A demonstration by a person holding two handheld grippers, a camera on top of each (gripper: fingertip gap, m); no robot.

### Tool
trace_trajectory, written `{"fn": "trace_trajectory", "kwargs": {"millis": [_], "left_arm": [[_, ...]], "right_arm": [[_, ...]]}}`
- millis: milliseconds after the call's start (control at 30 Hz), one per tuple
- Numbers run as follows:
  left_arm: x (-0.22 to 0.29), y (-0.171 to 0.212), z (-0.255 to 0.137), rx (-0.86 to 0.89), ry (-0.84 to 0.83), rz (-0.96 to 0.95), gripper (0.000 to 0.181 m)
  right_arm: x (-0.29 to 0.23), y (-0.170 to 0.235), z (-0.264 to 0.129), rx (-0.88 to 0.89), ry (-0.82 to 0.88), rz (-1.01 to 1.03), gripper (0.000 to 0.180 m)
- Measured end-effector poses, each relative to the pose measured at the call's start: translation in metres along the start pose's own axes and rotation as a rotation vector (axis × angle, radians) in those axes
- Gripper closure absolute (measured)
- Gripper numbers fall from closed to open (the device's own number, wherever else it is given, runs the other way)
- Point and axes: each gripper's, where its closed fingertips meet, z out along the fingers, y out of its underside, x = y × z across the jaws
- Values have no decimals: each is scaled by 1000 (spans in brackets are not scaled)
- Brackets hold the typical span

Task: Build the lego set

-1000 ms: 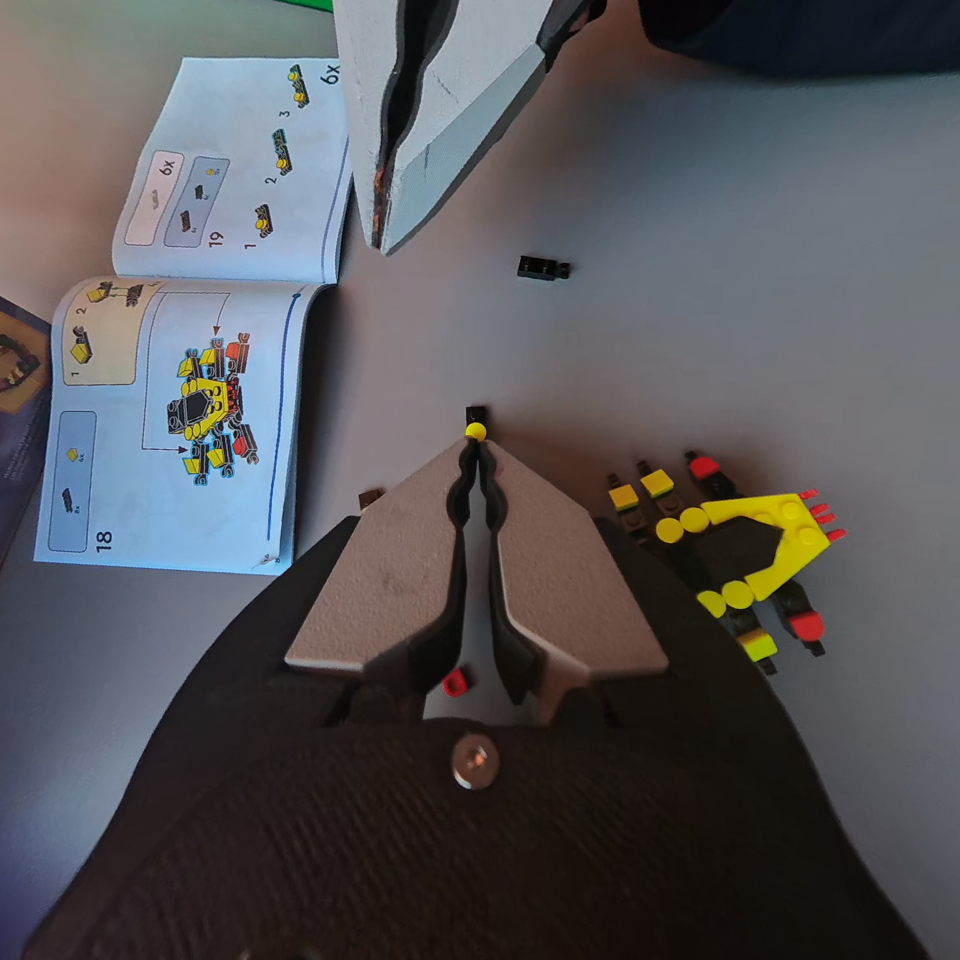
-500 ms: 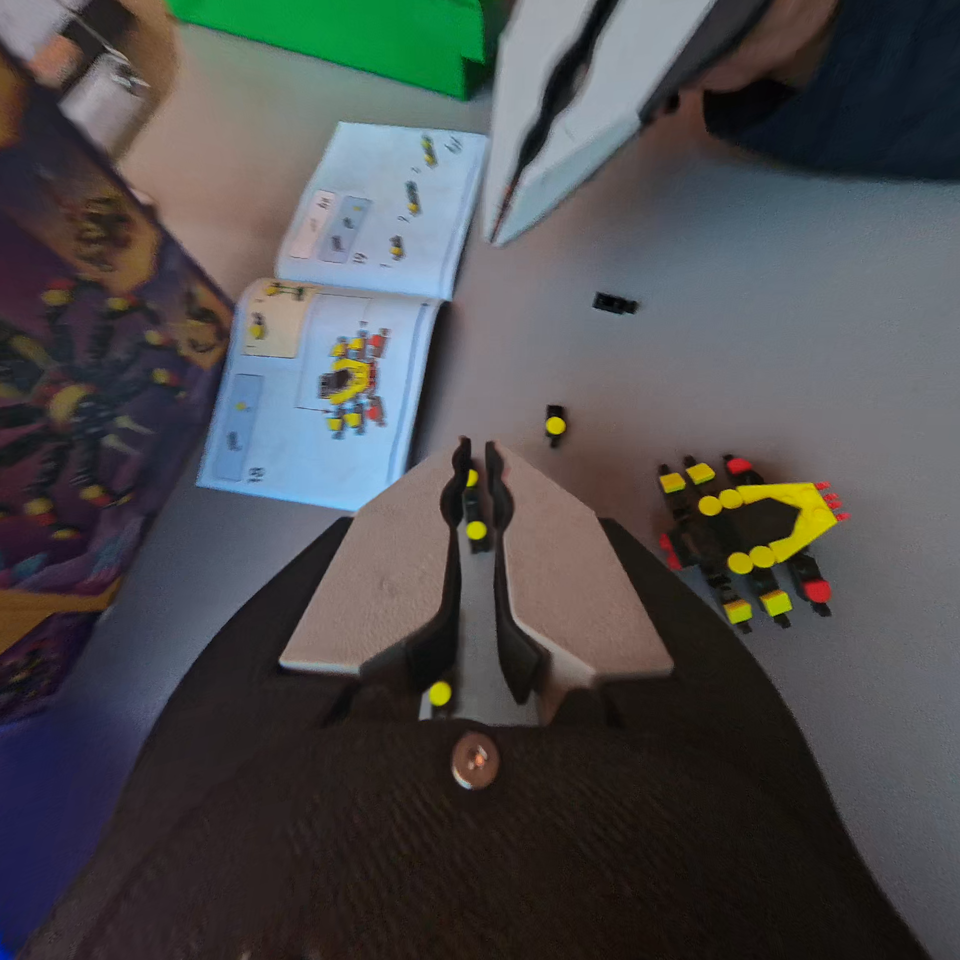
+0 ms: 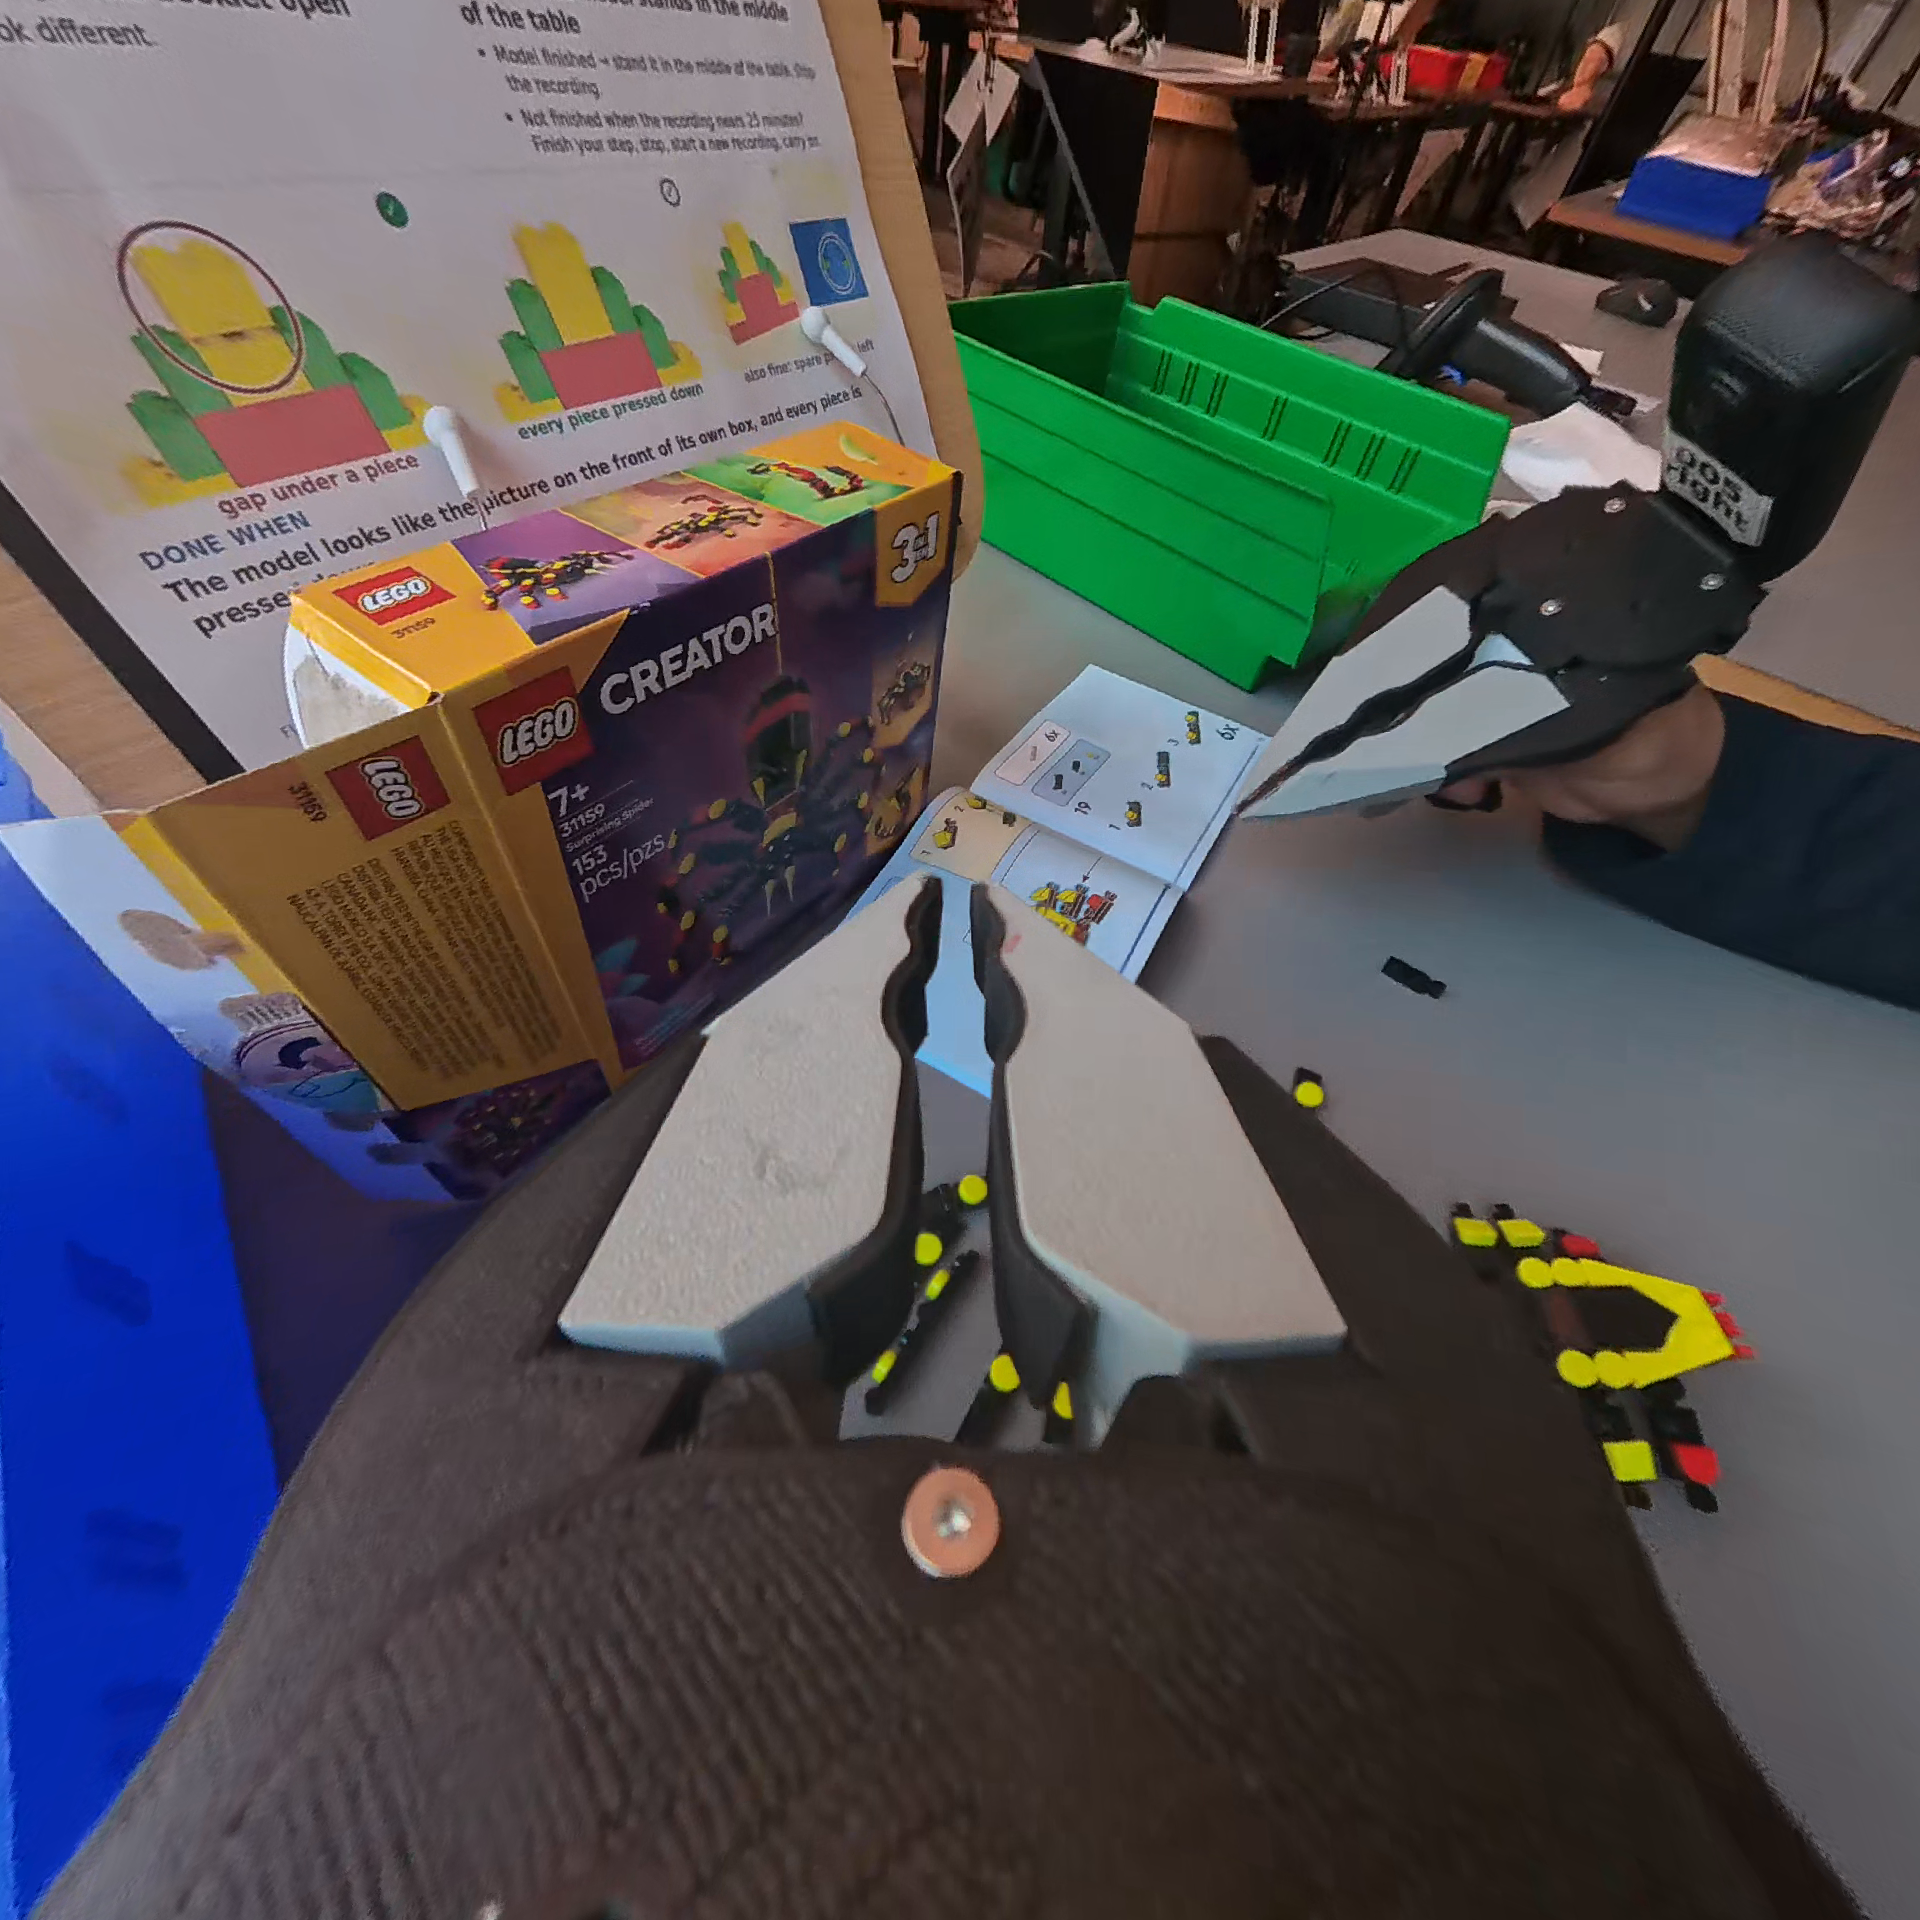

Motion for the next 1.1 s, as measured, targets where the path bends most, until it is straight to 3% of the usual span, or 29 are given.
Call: {"fn": "trace_trajectory", "kwargs": {"millis": [33, 300, 767, 1100], "left_arm": [[-2, 2, 0, -8, -4, 5, 178], [-8, 27, -4, -111, 11, 23, 178], [36, 96, -23, -478, 282, 134, 180], [36, 124, -28, -616, 302, 152, 178]], "right_arm": [[-2, 1, 1, -2, -9, 0, 180], [-9, 8, 10, -23, -41, -8, 180], [-11, 11, 16, -36, -68, 3, 180], [-12, 10, 16, -35, -72, -4, 180]]}}
